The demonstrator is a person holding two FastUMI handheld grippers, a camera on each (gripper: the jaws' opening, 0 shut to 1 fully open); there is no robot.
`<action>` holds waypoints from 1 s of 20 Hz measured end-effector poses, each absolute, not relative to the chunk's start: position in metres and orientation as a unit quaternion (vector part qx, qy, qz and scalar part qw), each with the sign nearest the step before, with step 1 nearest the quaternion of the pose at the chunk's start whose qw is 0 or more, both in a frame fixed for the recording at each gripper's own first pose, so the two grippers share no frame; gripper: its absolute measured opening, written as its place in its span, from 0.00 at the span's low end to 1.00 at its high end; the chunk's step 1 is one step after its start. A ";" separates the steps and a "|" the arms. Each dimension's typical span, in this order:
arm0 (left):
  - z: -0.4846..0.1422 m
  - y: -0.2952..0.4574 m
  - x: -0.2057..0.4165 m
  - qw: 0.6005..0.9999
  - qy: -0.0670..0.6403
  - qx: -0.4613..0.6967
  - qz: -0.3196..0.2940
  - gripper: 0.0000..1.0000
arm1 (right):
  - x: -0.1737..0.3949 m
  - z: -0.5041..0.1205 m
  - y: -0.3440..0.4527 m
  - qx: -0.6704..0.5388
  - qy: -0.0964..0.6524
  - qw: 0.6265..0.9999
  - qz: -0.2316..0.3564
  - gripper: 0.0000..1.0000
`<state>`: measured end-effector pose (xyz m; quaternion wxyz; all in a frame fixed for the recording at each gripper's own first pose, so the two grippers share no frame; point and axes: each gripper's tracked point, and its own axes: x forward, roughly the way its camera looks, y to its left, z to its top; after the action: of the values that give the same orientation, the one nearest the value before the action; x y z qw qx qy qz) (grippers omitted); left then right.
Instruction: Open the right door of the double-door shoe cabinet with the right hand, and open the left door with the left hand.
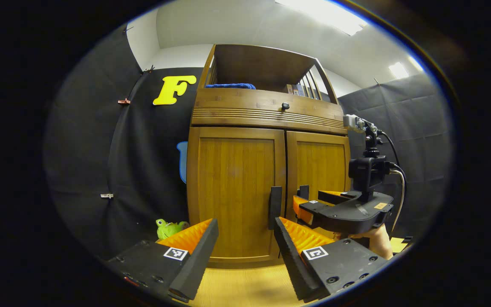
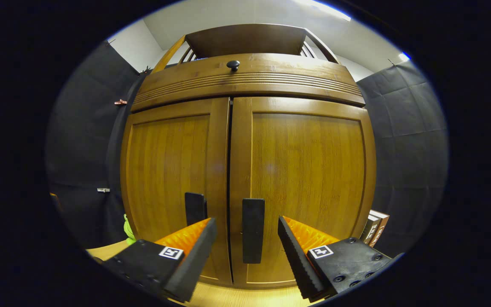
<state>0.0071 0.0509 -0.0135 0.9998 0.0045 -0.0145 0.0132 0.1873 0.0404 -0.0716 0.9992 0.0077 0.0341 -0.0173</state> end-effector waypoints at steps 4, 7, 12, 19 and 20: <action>-0.014 0.053 0.013 0.999 -0.026 -0.003 0.019 0.83 | 0.210 -0.082 0.036 0.019 0.046 0.999 -0.021 0.85; -0.019 0.058 0.019 0.999 -0.021 0.000 0.030 0.83 | 0.223 -0.089 0.033 0.014 0.046 0.998 -0.030 0.75; -0.024 0.062 0.024 0.999 -0.014 -0.008 0.031 0.83 | 0.234 -0.097 0.037 0.012 0.049 0.998 -0.031 0.41; -0.025 0.061 0.021 0.999 -0.005 -0.017 0.036 0.83 | 0.223 -0.098 0.037 -0.002 0.063 0.998 -0.002 0.24; -0.024 0.060 0.019 0.999 -0.006 -0.019 0.035 0.83 | 0.219 -0.097 0.038 -0.002 0.066 0.998 0.003 0.29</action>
<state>0.0190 0.0600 -0.0243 0.9992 -0.0187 -0.0057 0.0350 0.2187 0.0379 -0.0974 0.9978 -0.0019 0.0664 0.0035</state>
